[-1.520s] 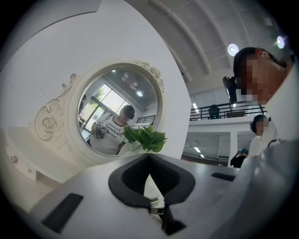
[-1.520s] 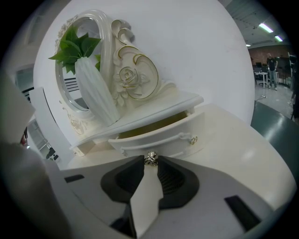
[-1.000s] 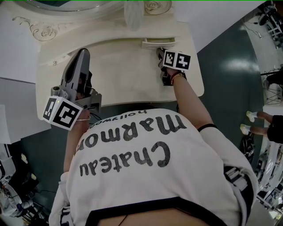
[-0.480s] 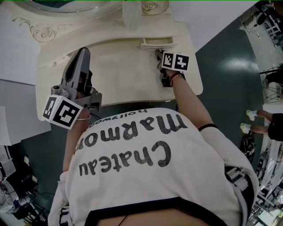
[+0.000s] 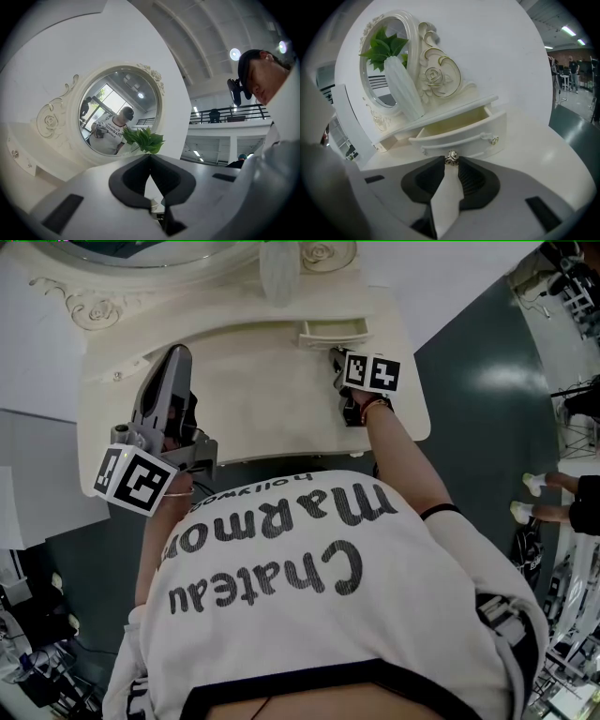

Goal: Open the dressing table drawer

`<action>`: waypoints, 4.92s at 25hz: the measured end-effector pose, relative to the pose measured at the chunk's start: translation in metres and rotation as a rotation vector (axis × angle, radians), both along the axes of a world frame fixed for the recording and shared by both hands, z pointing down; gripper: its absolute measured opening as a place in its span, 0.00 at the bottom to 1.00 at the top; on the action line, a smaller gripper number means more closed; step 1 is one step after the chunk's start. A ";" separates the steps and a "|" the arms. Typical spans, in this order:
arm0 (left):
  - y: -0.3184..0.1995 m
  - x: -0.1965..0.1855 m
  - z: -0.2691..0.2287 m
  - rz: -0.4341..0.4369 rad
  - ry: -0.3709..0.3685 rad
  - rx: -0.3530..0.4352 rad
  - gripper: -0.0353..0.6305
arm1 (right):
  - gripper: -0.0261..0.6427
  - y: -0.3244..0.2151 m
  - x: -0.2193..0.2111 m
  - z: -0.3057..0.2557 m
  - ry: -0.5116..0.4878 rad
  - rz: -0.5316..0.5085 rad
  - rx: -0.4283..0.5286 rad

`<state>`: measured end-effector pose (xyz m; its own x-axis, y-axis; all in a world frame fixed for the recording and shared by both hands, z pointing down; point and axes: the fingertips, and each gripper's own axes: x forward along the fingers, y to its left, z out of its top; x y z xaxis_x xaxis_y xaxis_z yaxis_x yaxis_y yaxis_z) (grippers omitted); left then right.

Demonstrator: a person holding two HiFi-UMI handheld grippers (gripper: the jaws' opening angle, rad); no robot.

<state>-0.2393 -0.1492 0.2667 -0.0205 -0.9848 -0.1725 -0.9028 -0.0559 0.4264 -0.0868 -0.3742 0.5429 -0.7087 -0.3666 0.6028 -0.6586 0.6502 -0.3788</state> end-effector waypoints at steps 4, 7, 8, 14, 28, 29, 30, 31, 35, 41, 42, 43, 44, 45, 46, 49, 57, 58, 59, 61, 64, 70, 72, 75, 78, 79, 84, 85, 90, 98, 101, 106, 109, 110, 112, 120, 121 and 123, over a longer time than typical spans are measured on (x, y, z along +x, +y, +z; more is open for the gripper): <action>0.003 -0.003 -0.002 -0.010 -0.001 0.005 0.09 | 0.19 0.000 0.001 0.000 0.001 0.000 0.002; 0.005 -0.004 -0.002 -0.014 0.004 0.007 0.09 | 0.19 0.003 0.003 0.000 0.004 -0.003 0.005; 0.005 -0.005 -0.001 -0.015 0.007 0.007 0.09 | 0.19 0.004 0.003 0.000 0.007 -0.003 0.007; 0.005 -0.006 0.004 -0.011 0.025 0.008 0.09 | 0.19 0.004 0.002 0.000 0.013 -0.005 0.013; 0.005 -0.007 0.003 -0.007 0.028 0.003 0.09 | 0.19 0.005 0.002 0.000 0.024 -0.005 0.010; 0.004 -0.007 0.003 -0.005 0.029 0.003 0.09 | 0.19 0.006 0.003 0.000 0.022 -0.002 0.005; 0.004 -0.007 0.003 -0.004 0.030 0.002 0.09 | 0.19 0.006 0.003 0.000 0.020 -0.001 0.000; 0.004 -0.007 0.003 -0.003 0.030 0.003 0.09 | 0.19 0.007 0.004 0.001 0.018 0.000 -0.005; 0.003 -0.006 0.003 -0.006 0.031 0.008 0.09 | 0.19 0.009 0.006 0.001 0.004 0.000 -0.026; 0.001 -0.003 0.003 0.009 0.034 0.010 0.09 | 0.19 0.012 0.007 0.001 -0.001 0.002 -0.041; 0.001 -0.002 0.003 0.011 0.034 0.012 0.09 | 0.19 0.013 0.007 0.002 -0.002 0.001 -0.046; 0.001 -0.002 0.003 0.012 0.034 0.013 0.09 | 0.19 0.014 0.008 0.002 -0.003 0.002 -0.051; 0.001 -0.002 0.003 0.012 0.035 0.014 0.09 | 0.19 0.015 0.008 0.002 -0.005 0.003 -0.056; 0.001 -0.002 0.003 0.010 0.035 0.013 0.09 | 0.19 0.016 0.008 0.002 -0.006 0.004 -0.059; 0.002 -0.002 0.004 0.009 0.036 0.012 0.09 | 0.19 0.017 0.009 0.002 -0.007 0.004 -0.060; 0.001 0.000 0.005 0.013 0.033 0.007 0.09 | 0.19 0.020 0.010 0.002 -0.006 -0.002 -0.057; -0.001 0.005 0.005 0.018 0.035 0.001 0.09 | 0.19 0.026 0.014 0.001 -0.013 -0.009 -0.070; -0.002 0.007 0.006 0.021 0.034 -0.002 0.09 | 0.19 0.027 0.015 0.001 -0.014 -0.010 -0.072; -0.003 0.008 0.006 0.024 0.033 -0.003 0.09 | 0.19 0.029 0.016 0.001 -0.015 -0.009 -0.075; -0.005 0.008 0.005 0.025 0.031 -0.002 0.09 | 0.19 0.030 0.017 0.001 -0.017 -0.005 -0.081; -0.007 0.010 0.004 0.027 0.029 -0.001 0.09 | 0.19 0.032 0.017 0.001 -0.019 -0.007 -0.085; -0.011 0.013 0.005 0.029 0.027 -0.008 0.09 | 0.19 0.032 0.018 0.001 -0.022 0.005 -0.093; -0.012 0.014 0.005 0.028 0.026 -0.010 0.09 | 0.19 0.031 0.018 0.001 -0.028 0.019 -0.097; -0.013 0.014 0.006 0.024 0.025 -0.013 0.09 | 0.19 0.030 0.017 0.001 -0.044 0.046 -0.110; -0.014 0.014 0.007 0.019 0.024 -0.011 0.09 | 0.19 0.028 0.016 0.000 -0.048 0.045 -0.115; -0.015 0.014 0.007 0.016 0.024 -0.011 0.09 | 0.19 0.028 0.016 0.000 -0.049 0.043 -0.118; -0.016 0.012 0.012 0.002 0.028 -0.011 0.09 | 0.19 0.028 0.013 0.000 -0.049 0.035 -0.135; -0.016 0.011 0.014 -0.001 0.031 -0.011 0.09 | 0.19 0.028 0.013 0.001 -0.046 0.031 -0.137; -0.012 0.012 0.024 -0.006 0.043 -0.020 0.09 | 0.19 0.029 0.014 0.005 -0.018 0.008 -0.139; 0.006 0.009 0.034 -0.032 0.031 -0.056 0.09 | 0.20 0.026 0.016 -0.001 -0.094 0.032 -0.130; 0.013 0.009 0.026 -0.035 0.018 -0.041 0.09 | 0.20 0.026 0.019 -0.004 -0.040 0.035 -0.114; 0.023 0.015 0.015 -0.021 -0.002 -0.028 0.09 | 0.20 0.023 0.039 -0.028 0.077 0.107 -0.039; 0.025 0.022 0.009 0.004 -0.009 -0.019 0.09 | 0.20 0.022 0.046 -0.060 0.022 0.143 0.005; 0.026 0.026 0.007 0.016 -0.011 -0.016 0.09 | 0.19 0.025 0.047 -0.071 -0.011 0.144 0.012; 0.029 0.033 0.003 0.041 -0.017 -0.012 0.09 | 0.19 0.037 0.046 -0.093 -0.075 0.122 0.032; 0.062 0.062 -0.003 0.130 -0.043 -0.022 0.09 | 0.15 0.113 0.042 -0.183 -0.266 -0.005 0.263; 0.069 0.065 -0.002 0.134 -0.043 -0.024 0.09 | 0.14 0.124 0.043 -0.193 -0.279 -0.009 0.294; 0.085 0.070 -0.001 0.140 -0.042 -0.028 0.09 | 0.14 0.145 0.046 -0.208 -0.290 -0.006 0.339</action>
<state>-0.1693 -0.0638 0.2657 0.1238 -0.9820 -0.1425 -0.9042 -0.1708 0.3914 -0.0408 -0.2296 0.3350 -0.8332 -0.5051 0.2250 -0.5527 0.7729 -0.3117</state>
